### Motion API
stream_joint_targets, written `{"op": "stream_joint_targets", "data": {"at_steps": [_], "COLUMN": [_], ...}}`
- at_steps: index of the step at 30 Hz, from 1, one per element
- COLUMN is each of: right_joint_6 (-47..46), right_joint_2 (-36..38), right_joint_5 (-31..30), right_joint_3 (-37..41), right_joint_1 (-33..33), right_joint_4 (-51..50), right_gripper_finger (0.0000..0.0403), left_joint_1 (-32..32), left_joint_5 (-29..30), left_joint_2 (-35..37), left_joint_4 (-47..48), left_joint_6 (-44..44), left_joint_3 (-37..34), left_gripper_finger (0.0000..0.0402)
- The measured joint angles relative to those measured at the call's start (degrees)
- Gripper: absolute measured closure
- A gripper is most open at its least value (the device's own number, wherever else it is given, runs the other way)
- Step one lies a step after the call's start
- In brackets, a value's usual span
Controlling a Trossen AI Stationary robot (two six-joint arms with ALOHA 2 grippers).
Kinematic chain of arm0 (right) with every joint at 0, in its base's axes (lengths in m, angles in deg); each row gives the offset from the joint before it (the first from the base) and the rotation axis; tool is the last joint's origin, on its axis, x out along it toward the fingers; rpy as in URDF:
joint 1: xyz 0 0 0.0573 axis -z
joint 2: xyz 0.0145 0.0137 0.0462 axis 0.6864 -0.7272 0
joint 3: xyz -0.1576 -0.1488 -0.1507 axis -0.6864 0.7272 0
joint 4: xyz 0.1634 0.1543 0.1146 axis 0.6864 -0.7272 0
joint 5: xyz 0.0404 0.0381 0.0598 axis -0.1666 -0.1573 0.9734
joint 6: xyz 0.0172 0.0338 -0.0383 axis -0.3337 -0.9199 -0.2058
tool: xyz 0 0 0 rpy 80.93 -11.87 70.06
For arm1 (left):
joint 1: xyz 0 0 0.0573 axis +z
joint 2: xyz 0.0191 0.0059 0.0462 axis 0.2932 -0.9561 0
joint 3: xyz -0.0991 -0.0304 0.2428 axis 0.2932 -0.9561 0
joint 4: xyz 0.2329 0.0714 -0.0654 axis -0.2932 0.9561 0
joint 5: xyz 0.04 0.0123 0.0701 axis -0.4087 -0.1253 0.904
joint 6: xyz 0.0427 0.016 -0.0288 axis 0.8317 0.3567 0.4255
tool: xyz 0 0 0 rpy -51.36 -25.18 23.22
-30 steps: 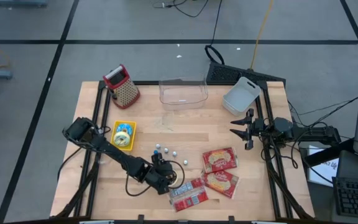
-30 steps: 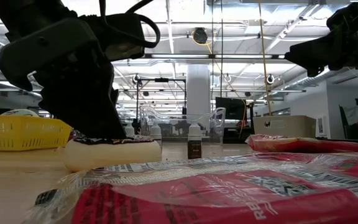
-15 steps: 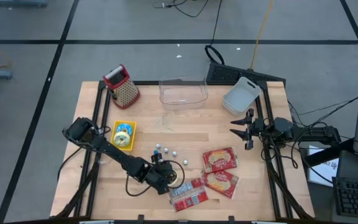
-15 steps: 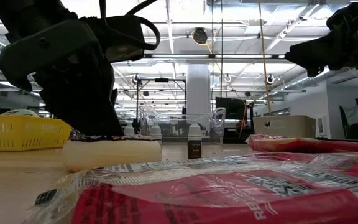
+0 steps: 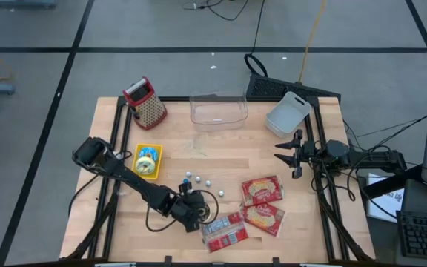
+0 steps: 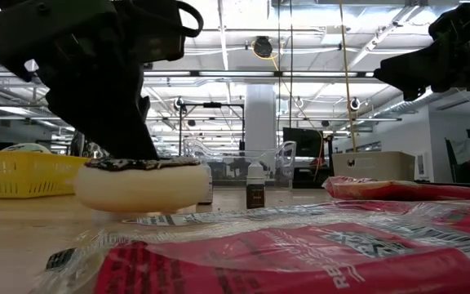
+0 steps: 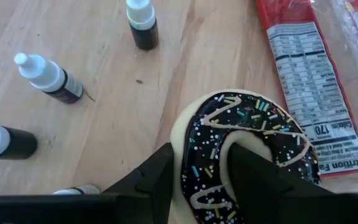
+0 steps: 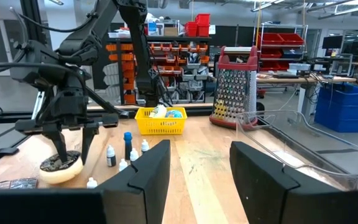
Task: Pick & Place Food Item
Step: Put the black donut into the yellow bin
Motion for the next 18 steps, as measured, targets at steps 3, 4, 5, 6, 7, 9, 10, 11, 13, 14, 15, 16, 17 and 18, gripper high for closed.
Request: {"op": "stream_joint_targets", "data": {"at_steps": [3, 4, 5, 6, 7, 9, 10, 11, 13, 14, 15, 16, 17, 18], "right_joint_6": [0.0, 0.0, 0.0, 0.0, 0.0, 0.0, 0.0, 0.0, 0.0, 0.0, 0.0, 0.0, 0.0, 0.0], "right_joint_2": [0.0, 0.0, 0.0, 0.0, 0.0, 0.0, 0.0, 0.0, 0.0, 0.0, 0.0, 0.0, 0.0, 0.0], "right_joint_5": [0.0, 0.0, 0.0, 0.0, 0.0, 0.0, 0.0, 0.0, 0.0, 0.0, 0.0, 0.0, 0.0, 0.0], "right_joint_3": [0.0, 0.0, 0.0, 0.0, 0.0, 0.0, 0.0, 0.0, 0.0, 0.0, 0.0, 0.0, 0.0, 0.0], "right_joint_1": [0.0, 0.0, 0.0, 0.0, 0.0, 0.0, 0.0, 0.0, 0.0, 0.0, 0.0, 0.0, 0.0, 0.0], "right_joint_4": [0.0, 0.0, 0.0, 0.0, 0.0, 0.0, 0.0, 0.0, 0.0, 0.0, 0.0, 0.0, 0.0, 0.0], "right_gripper_finger": [0.0248, 0.0248, 0.0248, 0.0248, 0.0248, 0.0248, 0.0248, 0.0248, 0.0248, 0.0248, 0.0248, 0.0248, 0.0248, 0.0248], "left_joint_1": [0.0, 0.0, 0.0, 0.0, 0.0, 0.0, 0.0, 0.0, 0.0, 0.0, 0.0, 0.0, 0.0, 0.0], "left_joint_5": [0.0, 0.1, 0.1, -0.2, -0.8, -1.9, -2.2, -2.2, -2.4, -2.4, -2.4, -2.2, -1.9, -1.8], "left_joint_2": [0.1, 0.1, 0.1, 0.1, 0.1, 0.2, 0.6, 1.1, 2.5, 3.4, 4.4, 5.6, 6.8, 8.2], "left_joint_4": [0.0, 0.0, 0.0, 0.0, 0.0, 0.0, 0.3, 0.7, 0.9, 1.6, 2.2, 2.9, 3.7, 4.6], "left_joint_6": [0.0, 0.0, 0.0, 0.0, 0.0, 0.0, 0.0, -0.1, -0.5, -0.5, -0.5, -0.7, -1.0, -1.4], "left_joint_3": [0.0, 0.0, 0.0, 0.0, 0.0, 0.0, 0.0, 0.0, 0.0, 0.0, 0.0, 0.0, 0.0, 0.0], "left_gripper_finger": [0.0257, 0.0257, 0.0257, 0.0257, 0.0257, 0.0257, 0.0257, 0.0257, 0.0257, 0.0257, 0.0257, 0.0257, 0.0257, 0.0257]}}
